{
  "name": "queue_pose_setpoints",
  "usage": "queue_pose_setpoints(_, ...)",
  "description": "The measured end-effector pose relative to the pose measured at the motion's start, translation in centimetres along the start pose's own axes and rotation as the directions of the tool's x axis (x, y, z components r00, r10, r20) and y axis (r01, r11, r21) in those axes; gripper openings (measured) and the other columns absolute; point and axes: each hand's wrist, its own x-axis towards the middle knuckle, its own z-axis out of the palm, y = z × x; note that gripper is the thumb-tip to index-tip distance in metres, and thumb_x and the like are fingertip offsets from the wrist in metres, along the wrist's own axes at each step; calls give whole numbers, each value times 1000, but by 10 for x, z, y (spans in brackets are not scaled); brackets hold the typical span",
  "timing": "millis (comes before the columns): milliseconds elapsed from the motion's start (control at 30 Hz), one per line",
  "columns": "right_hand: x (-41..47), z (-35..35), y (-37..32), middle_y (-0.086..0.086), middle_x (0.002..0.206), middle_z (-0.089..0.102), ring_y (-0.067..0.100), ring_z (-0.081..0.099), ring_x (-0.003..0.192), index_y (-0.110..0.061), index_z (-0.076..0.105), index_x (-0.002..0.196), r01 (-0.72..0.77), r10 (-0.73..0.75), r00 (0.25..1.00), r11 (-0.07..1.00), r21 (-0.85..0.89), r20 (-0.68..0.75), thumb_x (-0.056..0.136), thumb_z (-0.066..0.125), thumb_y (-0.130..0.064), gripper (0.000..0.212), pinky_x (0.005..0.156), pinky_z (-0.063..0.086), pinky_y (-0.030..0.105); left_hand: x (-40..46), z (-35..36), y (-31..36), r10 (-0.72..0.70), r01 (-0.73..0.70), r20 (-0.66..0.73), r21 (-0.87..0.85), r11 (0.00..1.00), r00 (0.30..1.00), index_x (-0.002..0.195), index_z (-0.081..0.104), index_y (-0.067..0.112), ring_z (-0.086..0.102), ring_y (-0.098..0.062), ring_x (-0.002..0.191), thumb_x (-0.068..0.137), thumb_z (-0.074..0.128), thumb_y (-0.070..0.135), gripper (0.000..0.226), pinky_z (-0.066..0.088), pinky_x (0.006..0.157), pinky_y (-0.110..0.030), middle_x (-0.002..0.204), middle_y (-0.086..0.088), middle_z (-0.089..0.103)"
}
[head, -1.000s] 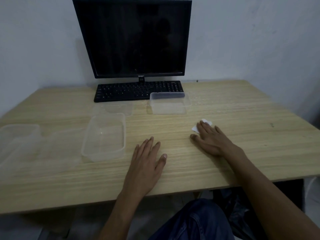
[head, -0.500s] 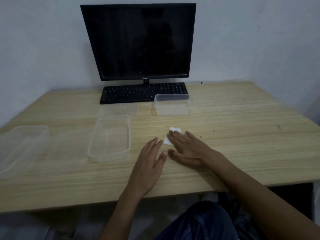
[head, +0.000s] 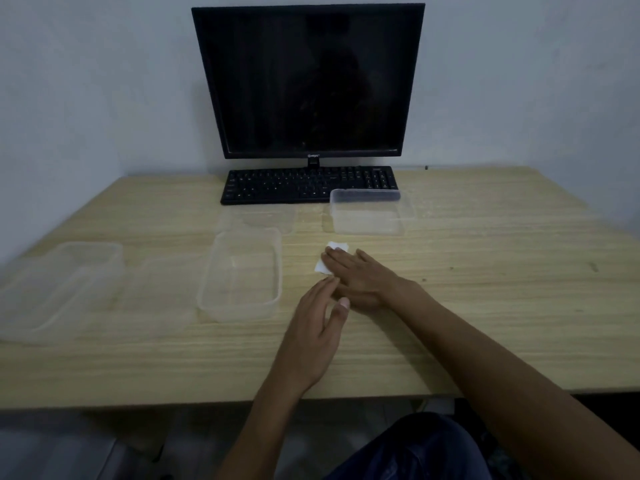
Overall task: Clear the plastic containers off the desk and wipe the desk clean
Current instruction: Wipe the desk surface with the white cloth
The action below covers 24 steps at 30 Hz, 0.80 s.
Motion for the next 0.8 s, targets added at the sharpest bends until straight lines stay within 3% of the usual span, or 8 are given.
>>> queue_pose_setpoints(200, -45, 10, -6, -7, 161, -4, 2, -8, 145, -26, 0, 154, 111, -109, 993, 993, 41, -48, 93, 4, -59, 69, 120, -5, 34, -1, -1, 3, 28, -28, -8, -45, 999, 1000, 149, 24, 38, 20, 9, 138, 93, 27, 62, 61, 21, 116, -23, 154, 20, 25)
queue_pose_setpoints(333, -71, 18, -19, -10, 159, -10, -2, -13, 144, -29, -4, 153, 143, -142, 990, 989, 39, -18, 99, 12, -56, 62, 119, -7, 33, -3, -3, 5, 13, -12, 9, -48, 999, 1000, 149, 11, 46, 15, 11, 138, 91, 25, 61, 61, 15, 107, -14, 155, 23, 16)
queue_pose_setpoints(600, -67, 10, -27, -7, 160, -7, 2, -12, 144, -29, -3, 153, 120, -120, 993, 992, 47, -6, 88, 3, -64, 74, 120, -6, 35, -2, 2, 2, 121, -125, 52, 91, 988, 991, 145, -4, 56, -1, 10, 142, 90, 16, 70, 60, 12, 120, -34, 157, 28, -3)
queue_pose_setpoints(800, -75, 14, -31, -9, 160, -9, 0, -13, 144, -29, -7, 153, 98, -97, 995, 994, 52, -25, 98, 12, -55, 63, 120, -6, 35, -6, 1, 2, 150, -156, 49, 142, 978, 987, 147, -4, 53, -2, 8, 143, 88, 14, 72, 65, 16, 120, -39, 157, 28, -7)
